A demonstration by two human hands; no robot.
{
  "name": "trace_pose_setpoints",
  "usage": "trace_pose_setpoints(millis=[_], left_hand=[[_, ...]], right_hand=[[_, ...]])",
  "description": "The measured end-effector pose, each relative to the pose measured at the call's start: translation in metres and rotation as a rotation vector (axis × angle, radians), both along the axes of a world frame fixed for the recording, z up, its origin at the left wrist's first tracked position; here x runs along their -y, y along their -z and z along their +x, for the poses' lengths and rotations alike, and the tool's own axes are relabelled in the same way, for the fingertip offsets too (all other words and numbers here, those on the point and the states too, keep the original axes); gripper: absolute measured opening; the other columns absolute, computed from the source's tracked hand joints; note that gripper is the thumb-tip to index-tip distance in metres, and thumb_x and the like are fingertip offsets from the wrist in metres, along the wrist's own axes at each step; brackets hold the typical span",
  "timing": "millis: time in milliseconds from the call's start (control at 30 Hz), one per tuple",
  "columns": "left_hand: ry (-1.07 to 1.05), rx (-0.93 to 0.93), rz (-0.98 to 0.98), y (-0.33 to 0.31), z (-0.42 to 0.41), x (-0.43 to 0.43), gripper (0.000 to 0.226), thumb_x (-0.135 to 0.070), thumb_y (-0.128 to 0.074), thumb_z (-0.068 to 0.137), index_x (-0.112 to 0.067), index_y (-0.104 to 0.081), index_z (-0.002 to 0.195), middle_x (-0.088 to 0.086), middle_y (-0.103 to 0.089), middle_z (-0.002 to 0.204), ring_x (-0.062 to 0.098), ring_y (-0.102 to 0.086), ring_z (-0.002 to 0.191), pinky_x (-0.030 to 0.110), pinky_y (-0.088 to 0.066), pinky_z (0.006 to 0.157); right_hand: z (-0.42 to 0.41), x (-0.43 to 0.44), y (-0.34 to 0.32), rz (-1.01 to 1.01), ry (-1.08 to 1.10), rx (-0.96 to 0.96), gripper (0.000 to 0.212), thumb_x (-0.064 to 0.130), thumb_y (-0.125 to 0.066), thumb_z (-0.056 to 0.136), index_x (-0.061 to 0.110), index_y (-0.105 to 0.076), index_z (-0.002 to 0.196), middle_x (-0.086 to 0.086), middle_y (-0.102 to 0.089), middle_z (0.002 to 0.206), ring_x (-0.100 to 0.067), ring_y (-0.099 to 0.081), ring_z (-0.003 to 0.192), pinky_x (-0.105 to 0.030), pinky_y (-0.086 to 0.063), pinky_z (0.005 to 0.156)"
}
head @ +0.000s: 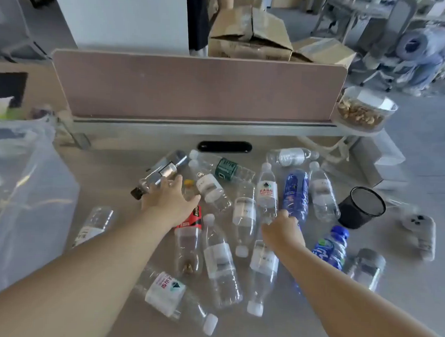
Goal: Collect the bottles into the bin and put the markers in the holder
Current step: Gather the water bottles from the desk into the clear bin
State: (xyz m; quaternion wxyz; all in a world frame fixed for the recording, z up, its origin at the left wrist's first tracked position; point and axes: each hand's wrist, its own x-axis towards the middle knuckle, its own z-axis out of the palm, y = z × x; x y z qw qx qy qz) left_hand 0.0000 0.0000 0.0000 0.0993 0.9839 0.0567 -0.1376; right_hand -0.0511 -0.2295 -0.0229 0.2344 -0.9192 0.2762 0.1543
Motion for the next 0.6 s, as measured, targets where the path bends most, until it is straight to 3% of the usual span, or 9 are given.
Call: trace_pose_setpoints(millis=[133,233,367,500,600], left_hand=[[0.029,-0.077,0.059,0.015,-0.006,0.008,0.083,-0.073,-0.030,0.084,-0.028,-0.016,0.152,0.008,-0.022,0.159,0.035,-0.029,0.141,0.046,-0.035,0.107],[0.025,-0.129,-0.013,0.021,-0.006,0.019,0.088,-0.072,-0.040,0.083,-0.028,-0.010,0.154,0.012,-0.025,0.157,0.038,-0.033,0.138,0.046,-0.038,0.105],[-0.057,-0.170,-0.096,0.032,-0.001,0.025,0.105,-0.073,-0.056,0.075,-0.027,-0.006,0.154,0.011,-0.041,0.147,0.034,-0.054,0.121,0.041,-0.050,0.092],[-0.099,-0.191,-0.102,0.052,0.000,0.022,0.097,-0.047,-0.066,0.082,-0.020,-0.007,0.153,0.010,-0.059,0.122,0.030,-0.062,0.104,0.038,-0.052,0.086],[-0.132,-0.202,-0.146,0.062,-0.001,0.019,0.098,-0.045,-0.067,0.079,-0.022,-0.006,0.153,0.010,-0.057,0.125,0.030,-0.059,0.109,0.041,-0.052,0.090]], right_hand=[[-0.013,-0.001,0.026,0.065,0.156,-0.075,0.053,0.033,-0.050,0.091,0.005,-0.033,0.133,-0.020,-0.040,0.134,-0.038,-0.048,0.121,-0.041,-0.042,0.096],[-0.015,0.000,0.036,0.174,0.222,-0.145,0.065,0.022,-0.053,0.085,0.004,-0.022,0.140,-0.021,-0.044,0.133,-0.036,-0.057,0.110,-0.037,-0.048,0.086],[-0.015,0.003,0.031,0.152,0.212,-0.077,0.064,0.030,-0.057,0.083,0.004,-0.028,0.134,-0.019,-0.044,0.130,-0.036,-0.058,0.105,-0.033,-0.042,0.074],[-0.010,0.010,0.002,0.130,0.150,0.029,0.060,0.034,-0.058,0.079,0.008,-0.034,0.128,-0.015,-0.043,0.125,-0.035,-0.058,0.097,-0.034,-0.043,0.072],[0.001,0.013,-0.025,0.140,0.108,0.118,0.058,0.034,-0.059,0.079,0.009,-0.035,0.126,-0.012,-0.045,0.114,-0.031,-0.057,0.090,-0.035,-0.046,0.070]])
